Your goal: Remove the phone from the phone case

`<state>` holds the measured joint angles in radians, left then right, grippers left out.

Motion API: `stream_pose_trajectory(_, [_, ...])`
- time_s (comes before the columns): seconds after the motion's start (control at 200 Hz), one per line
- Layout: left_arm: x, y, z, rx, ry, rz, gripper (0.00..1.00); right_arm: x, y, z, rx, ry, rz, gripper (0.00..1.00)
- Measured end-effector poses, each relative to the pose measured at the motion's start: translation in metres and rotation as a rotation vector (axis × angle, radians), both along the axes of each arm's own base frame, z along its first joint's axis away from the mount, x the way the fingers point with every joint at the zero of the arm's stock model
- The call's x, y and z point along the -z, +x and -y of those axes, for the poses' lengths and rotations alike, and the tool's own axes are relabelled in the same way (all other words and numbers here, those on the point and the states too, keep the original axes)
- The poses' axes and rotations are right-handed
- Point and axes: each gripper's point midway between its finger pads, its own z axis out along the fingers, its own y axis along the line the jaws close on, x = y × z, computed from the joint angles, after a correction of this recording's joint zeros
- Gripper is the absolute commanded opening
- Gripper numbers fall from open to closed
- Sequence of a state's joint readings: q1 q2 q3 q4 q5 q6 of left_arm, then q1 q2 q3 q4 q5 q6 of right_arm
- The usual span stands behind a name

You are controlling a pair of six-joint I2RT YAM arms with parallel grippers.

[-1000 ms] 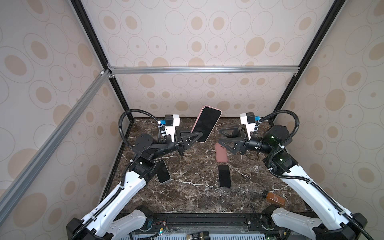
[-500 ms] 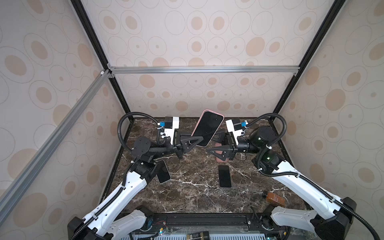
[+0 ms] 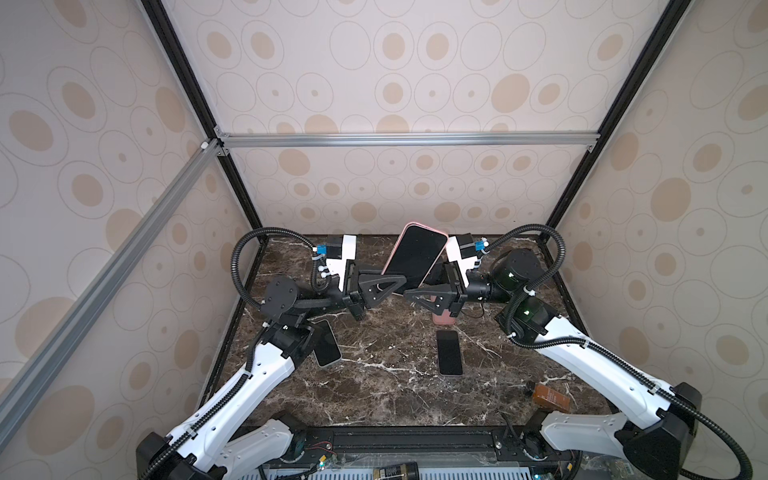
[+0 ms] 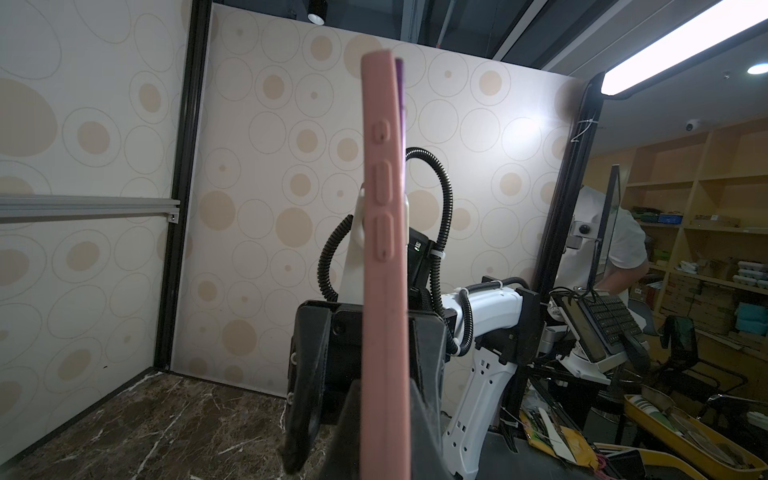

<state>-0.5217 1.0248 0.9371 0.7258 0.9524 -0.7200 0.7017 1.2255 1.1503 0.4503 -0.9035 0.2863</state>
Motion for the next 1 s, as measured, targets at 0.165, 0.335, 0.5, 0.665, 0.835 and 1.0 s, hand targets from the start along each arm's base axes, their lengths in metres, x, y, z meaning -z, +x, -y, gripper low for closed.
stream_pose_trajectory(0.165, [-0.001, -0.001, 0.000, 0.002, -0.003, 0.006, 0.00, -0.005, 0.001, -0.001, 0.002, 0.009, 0.005, 0.44])
stream_pose_trajectory(0.335, [-0.002, -0.001, 0.000, 0.002, -0.006, 0.011, 0.00, -0.006, 0.003, -0.002, 0.004, 0.013, 0.001, 0.39])
stream_pose_trajectory(0.5, [-0.002, -0.001, -0.001, 0.000, -0.010, 0.014, 0.00, -0.007, 0.003, -0.004, -0.001, 0.012, -0.009, 0.32])
stream_pose_trajectory(0.665, [-0.002, 0.001, -0.001, -0.010, -0.012, 0.009, 0.00, -0.006, 0.002, -0.005, -0.008, 0.008, -0.015, 0.22])
stream_pose_trajectory(0.835, [-0.001, 0.004, -0.002, -0.024, -0.011, 0.012, 0.00, -0.003, 0.002, -0.007, -0.009, -0.003, -0.027, 0.08])
stream_pose_trajectory(1.0, [0.003, 0.009, -0.001, -0.056, 0.015, 0.014, 0.30, -0.001, 0.005, -0.004, 0.030, -0.020, -0.026, 0.00])
